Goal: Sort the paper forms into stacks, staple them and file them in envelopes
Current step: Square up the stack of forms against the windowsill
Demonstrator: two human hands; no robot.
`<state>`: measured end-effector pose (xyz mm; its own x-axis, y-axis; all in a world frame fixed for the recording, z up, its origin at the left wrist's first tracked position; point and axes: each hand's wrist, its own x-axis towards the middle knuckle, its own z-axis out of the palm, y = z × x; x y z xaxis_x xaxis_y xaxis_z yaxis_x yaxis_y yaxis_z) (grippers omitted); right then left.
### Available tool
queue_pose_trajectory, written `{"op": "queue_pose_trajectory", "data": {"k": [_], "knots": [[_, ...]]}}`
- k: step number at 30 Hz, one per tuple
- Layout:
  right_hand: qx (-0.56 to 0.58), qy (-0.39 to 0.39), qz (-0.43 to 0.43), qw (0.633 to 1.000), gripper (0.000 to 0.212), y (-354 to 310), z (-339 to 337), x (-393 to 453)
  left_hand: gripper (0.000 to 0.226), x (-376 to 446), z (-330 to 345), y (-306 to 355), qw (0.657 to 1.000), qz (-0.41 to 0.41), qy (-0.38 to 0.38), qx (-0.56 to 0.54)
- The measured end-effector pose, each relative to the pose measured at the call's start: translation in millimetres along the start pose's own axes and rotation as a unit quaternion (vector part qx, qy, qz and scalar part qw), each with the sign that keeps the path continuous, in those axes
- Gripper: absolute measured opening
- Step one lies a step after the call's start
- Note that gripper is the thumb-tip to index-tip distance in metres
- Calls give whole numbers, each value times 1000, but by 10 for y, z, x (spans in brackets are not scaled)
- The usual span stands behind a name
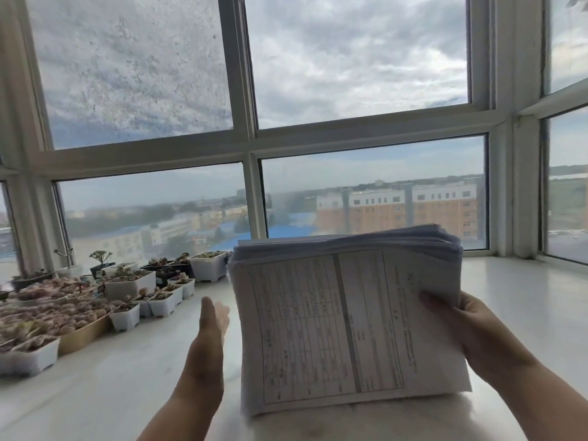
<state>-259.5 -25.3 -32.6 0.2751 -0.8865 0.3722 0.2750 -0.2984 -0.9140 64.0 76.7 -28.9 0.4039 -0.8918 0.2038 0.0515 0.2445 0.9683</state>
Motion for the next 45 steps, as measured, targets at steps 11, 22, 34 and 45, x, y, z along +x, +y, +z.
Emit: {"op": "queue_pose_trajectory", "data": {"k": [11, 22, 34, 45], "knots": [[40, -1, 28, 999, 85, -76, 52, -56, 65, -45, 60, -52, 997, 16, -50, 53], [-2, -27, 7, 1000, 62, -37, 117, -60, 34, 82, 88, -118, 999, 8, -7, 41], [0, -49, -4, 999, 49, -165, 119, -118, 68, 86, 51, -56, 992, 102, 15, 66], [-6, 1, -38, 999, 41, -235, 165, -4, 62, 120, -11, 220, 987, 151, -34, 33]]}}
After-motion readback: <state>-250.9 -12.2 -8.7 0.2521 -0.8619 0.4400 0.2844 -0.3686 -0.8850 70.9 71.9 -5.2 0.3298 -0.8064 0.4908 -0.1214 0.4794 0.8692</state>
